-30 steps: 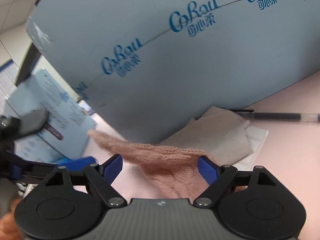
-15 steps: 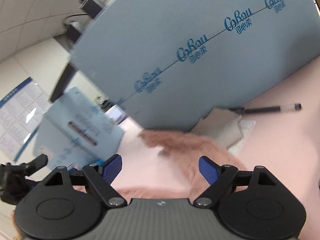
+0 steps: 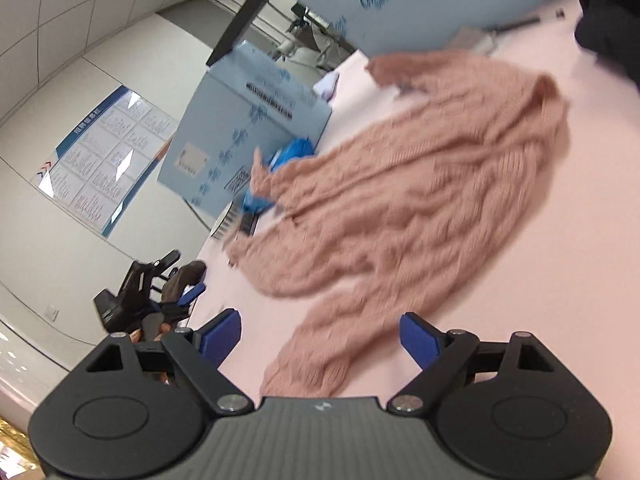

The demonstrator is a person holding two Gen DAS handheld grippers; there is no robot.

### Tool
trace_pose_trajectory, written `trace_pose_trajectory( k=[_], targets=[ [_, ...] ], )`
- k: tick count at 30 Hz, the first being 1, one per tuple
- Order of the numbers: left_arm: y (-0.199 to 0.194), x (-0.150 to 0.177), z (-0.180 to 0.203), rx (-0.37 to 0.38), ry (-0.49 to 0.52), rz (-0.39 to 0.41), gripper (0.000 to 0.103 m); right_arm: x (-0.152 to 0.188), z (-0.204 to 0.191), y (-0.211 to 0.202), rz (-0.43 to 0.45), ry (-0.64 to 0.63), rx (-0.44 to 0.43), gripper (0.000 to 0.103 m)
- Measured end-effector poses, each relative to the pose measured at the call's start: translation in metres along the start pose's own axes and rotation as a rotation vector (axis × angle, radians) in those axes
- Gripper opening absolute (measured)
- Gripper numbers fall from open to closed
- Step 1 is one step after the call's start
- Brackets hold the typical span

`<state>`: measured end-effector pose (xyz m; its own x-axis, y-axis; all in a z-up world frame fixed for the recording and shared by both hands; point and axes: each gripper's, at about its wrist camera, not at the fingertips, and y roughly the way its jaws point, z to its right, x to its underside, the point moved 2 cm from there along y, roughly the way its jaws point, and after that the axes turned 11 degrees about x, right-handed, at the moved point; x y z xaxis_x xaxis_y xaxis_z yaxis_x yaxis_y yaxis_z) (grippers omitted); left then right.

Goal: Fold clothes

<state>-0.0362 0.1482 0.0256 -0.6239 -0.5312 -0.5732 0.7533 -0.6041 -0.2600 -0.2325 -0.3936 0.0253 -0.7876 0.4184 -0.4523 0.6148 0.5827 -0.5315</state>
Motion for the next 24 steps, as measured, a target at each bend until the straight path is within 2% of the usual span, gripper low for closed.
trace_pose_trajectory(
  k=[3,7,11,22,24],
  targets=[
    [0.013,-0.01,-0.018,0.01,-0.082,0.019,0.101,0.011,-0.006,0.009,-0.034,0.007,-0.009,0.088],
    [0.035,-0.015,-0.035,-0.011,-0.127,0.007,0.101,0.021,-0.014,0.013,-0.046,0.0,-0.004,0.088],
    [0.044,-0.021,-0.044,-0.003,-0.127,0.041,0.101,0.026,-0.014,0.013,-0.042,0.021,-0.022,0.088],
    [0.071,-0.029,-0.045,0.024,-0.102,0.033,0.1,0.028,-0.014,0.024,-0.006,0.051,-0.061,0.09],
    [0.073,-0.03,-0.046,0.032,-0.108,0.034,0.096,0.029,-0.014,0.024,-0.001,0.061,-0.068,0.09]
  ],
)
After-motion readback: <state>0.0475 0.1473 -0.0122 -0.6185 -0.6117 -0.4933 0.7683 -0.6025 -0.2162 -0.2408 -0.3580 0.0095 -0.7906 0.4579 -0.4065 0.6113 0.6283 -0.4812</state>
